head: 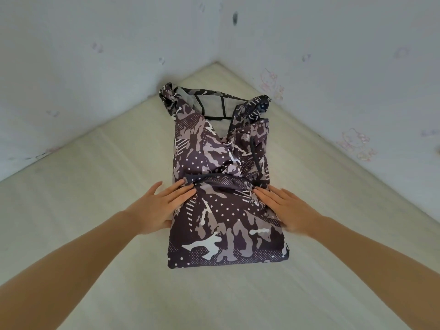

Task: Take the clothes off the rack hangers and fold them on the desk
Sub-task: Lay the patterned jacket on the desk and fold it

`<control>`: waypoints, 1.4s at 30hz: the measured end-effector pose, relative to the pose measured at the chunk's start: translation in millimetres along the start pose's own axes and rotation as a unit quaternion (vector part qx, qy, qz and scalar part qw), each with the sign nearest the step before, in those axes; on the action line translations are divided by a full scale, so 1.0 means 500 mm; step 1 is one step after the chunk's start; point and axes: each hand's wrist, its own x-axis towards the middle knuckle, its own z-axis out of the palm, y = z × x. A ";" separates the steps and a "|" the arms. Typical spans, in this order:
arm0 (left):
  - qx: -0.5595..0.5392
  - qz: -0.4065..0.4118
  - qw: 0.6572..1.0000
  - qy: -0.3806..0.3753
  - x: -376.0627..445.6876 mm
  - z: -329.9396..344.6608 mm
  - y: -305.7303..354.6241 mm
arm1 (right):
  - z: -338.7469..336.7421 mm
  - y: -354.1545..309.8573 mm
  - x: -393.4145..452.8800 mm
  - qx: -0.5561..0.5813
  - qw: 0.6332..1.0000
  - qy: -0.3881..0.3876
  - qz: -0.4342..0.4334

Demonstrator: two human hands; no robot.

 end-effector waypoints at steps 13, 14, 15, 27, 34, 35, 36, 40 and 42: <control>-0.574 -0.220 0.785 0.077 -0.061 -0.052 0.086 | -0.059 -0.092 -0.090 0.373 0.909 0.097 0.160; -0.576 -0.217 0.780 0.112 -0.061 -0.051 0.094 | -0.070 -0.105 -0.098 0.378 0.901 0.125 0.171; -0.583 -0.229 0.768 0.135 -0.063 -0.056 0.108 | -0.074 -0.113 -0.105 0.394 0.889 0.145 0.181; -0.555 -0.352 0.730 0.187 -0.074 -0.040 0.244 | -0.007 -0.148 -0.081 0.329 0.888 0.107 0.302; -0.526 -0.423 0.734 0.076 -0.044 -0.011 0.232 | 0.010 -0.129 -0.072 0.229 0.922 -0.013 0.313; -0.515 -0.429 0.741 0.052 -0.038 -0.010 0.224 | 0.007 -0.126 -0.064 0.230 0.923 -0.036 0.308; -0.500 -0.434 0.749 0.032 -0.032 -0.009 0.220 | 0.003 -0.121 -0.057 0.231 0.924 -0.059 0.300; -0.489 -0.448 0.748 -0.032 -0.019 -0.024 0.200 | -0.038 -0.097 -0.050 0.299 0.900 -0.135 0.287; -0.588 -0.440 0.677 -0.049 -0.023 -0.050 0.171 | -0.069 -0.068 -0.056 0.387 0.852 -0.159 0.314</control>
